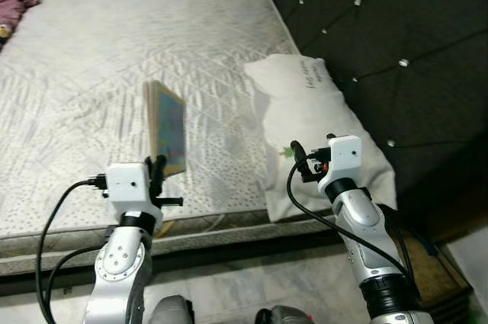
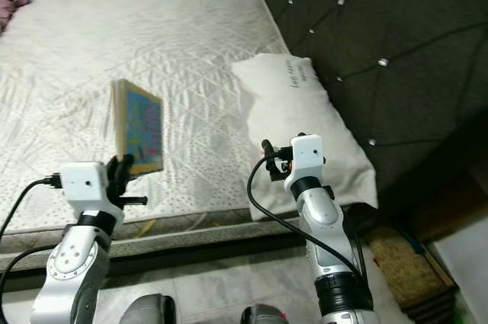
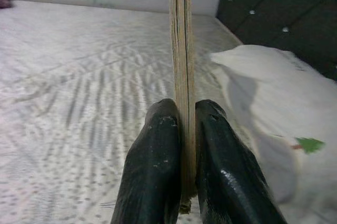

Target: Clean up the room

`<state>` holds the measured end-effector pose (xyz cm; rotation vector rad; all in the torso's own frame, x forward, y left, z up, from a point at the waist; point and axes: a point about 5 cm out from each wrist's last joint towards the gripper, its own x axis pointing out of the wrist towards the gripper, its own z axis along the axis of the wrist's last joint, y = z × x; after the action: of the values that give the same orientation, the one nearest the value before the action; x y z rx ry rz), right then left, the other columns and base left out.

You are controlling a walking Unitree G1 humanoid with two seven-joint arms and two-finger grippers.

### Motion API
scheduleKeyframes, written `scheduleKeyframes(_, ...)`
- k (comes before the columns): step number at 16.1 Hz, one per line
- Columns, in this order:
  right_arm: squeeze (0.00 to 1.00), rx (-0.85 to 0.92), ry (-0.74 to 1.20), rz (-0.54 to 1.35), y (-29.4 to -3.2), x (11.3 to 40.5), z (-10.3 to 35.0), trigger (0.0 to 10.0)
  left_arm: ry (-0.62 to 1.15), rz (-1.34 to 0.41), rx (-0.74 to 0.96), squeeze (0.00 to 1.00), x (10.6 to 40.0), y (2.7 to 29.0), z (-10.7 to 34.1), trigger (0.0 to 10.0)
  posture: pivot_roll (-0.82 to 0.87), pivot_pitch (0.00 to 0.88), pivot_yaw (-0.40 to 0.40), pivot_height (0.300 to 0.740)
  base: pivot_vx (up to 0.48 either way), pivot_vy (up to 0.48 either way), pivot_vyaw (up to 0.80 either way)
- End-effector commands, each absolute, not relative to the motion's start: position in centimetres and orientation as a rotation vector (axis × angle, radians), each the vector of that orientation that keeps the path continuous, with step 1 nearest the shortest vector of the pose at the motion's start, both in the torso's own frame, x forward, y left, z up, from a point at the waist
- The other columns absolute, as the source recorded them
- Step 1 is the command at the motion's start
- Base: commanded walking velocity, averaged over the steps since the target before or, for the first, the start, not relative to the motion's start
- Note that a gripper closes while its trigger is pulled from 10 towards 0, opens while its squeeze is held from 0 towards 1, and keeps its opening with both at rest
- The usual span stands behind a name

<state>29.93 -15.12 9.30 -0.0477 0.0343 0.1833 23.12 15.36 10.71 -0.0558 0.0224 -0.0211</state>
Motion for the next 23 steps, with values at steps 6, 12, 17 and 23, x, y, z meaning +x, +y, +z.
scheduleKeyframes(6, 0.00, -0.048, 0.045, 0.170, -15.62, 29.64, 9.34, 10.0, -0.043, -0.066, -0.070, 0.00, 23.26, 14.90, 12.01, 10.0, 0.06, 0.122, -0.075, 0.740, 0.047, 0.000, -0.54)
scheduleKeyframes(12, 0.00, -0.052, 0.046, 0.175, -15.61, 29.68, 9.36, 10.0, -0.038, -0.069, -0.068, 0.00, 23.26, 14.86, 11.91, 10.0, 0.06, 0.118, -0.077, 0.740, 0.312, 0.000, 0.00)
scheduleKeyframes(17, 0.00, -0.051, 0.047, 0.176, -15.58, 29.69, 9.33, 10.0, -0.038, -0.075, -0.067, 0.00, 23.29, 14.82, 11.87, 10.0, 0.06, 0.113, -0.077, 0.740, 0.322, 0.000, 0.00)
scheduleKeyframes(23, 0.00, -0.049, 0.033, 0.164, -15.71, 29.73, 9.52, 10.0, -0.035, -0.079, -0.069, 0.00, 23.36, 14.74, 11.85, 10.0, 0.06, 0.113, -0.075, 0.740, 0.334, 0.000, 0.00)
